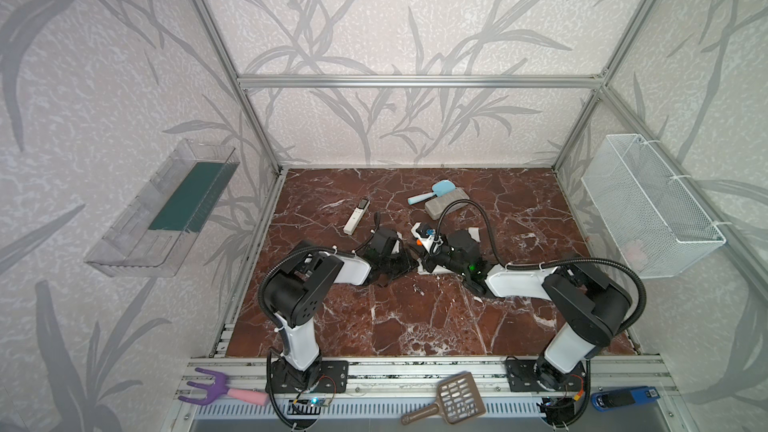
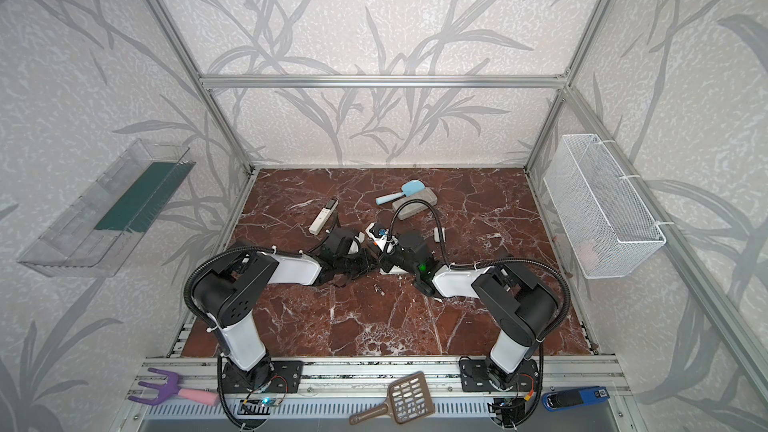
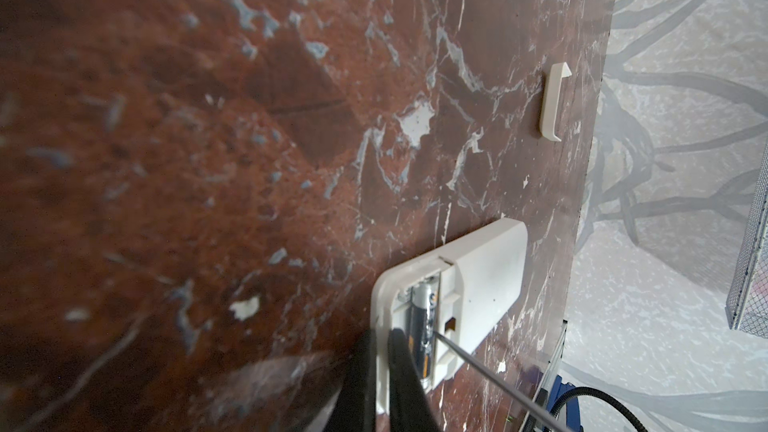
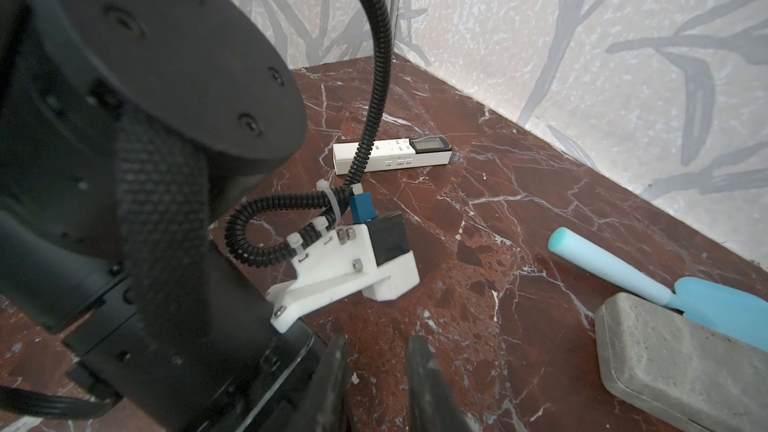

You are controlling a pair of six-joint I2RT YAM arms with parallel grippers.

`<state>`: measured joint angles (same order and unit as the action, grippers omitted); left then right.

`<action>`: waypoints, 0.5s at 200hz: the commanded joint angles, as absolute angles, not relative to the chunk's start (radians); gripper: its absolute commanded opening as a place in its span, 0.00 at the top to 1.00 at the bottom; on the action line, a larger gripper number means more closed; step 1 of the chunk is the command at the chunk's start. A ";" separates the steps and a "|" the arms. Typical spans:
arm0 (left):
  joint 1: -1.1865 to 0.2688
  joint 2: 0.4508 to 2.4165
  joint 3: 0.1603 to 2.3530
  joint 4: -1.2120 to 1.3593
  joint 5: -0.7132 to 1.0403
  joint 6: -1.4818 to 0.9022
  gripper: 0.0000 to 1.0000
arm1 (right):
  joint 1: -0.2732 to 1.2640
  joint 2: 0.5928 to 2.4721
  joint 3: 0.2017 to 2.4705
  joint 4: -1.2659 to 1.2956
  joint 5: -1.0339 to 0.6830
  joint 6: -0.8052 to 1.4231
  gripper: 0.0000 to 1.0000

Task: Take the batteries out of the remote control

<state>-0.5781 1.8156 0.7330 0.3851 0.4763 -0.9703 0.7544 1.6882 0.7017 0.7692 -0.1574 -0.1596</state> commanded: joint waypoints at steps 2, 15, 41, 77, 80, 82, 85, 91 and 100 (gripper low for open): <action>-0.595 1.860 0.726 0.288 0.452 -0.986 0.91 | 0.765 1.684 0.701 0.683 -0.140 -0.188 1.00; -0.597 1.859 0.720 0.295 0.453 -0.991 0.91 | 0.768 1.686 0.694 0.696 -0.142 -0.188 1.00; -0.600 1.861 0.713 0.318 0.457 -1.004 0.91 | 0.769 1.693 0.662 0.767 -0.145 -0.165 1.00; -0.604 1.870 0.698 0.357 0.463 -1.029 0.91 | 0.762 1.714 0.611 0.916 -0.120 -0.073 1.00; -0.603 1.870 0.697 0.361 0.464 -1.030 0.91 | 0.762 1.729 0.606 0.926 -0.118 -0.063 1.00; -0.603 1.871 0.697 0.362 0.465 -1.031 0.91 | 0.761 1.731 0.604 0.936 -0.118 -0.058 1.00; -0.603 1.871 0.694 0.366 0.465 -1.033 0.91 | 0.761 1.735 0.601 0.948 -0.117 -0.049 1.00; -0.603 1.872 0.692 0.370 0.466 -1.036 0.91 | 0.760 1.741 0.595 0.968 -0.113 -0.036 1.00; -0.603 1.872 0.687 0.376 0.466 -1.038 0.91 | 0.759 1.747 0.589 0.990 -0.107 -0.021 1.00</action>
<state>-0.5861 1.8233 0.7242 0.4213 0.4755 -1.0092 0.7635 1.7039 0.6312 0.9276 -0.1307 -0.1081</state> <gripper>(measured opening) 0.091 0.250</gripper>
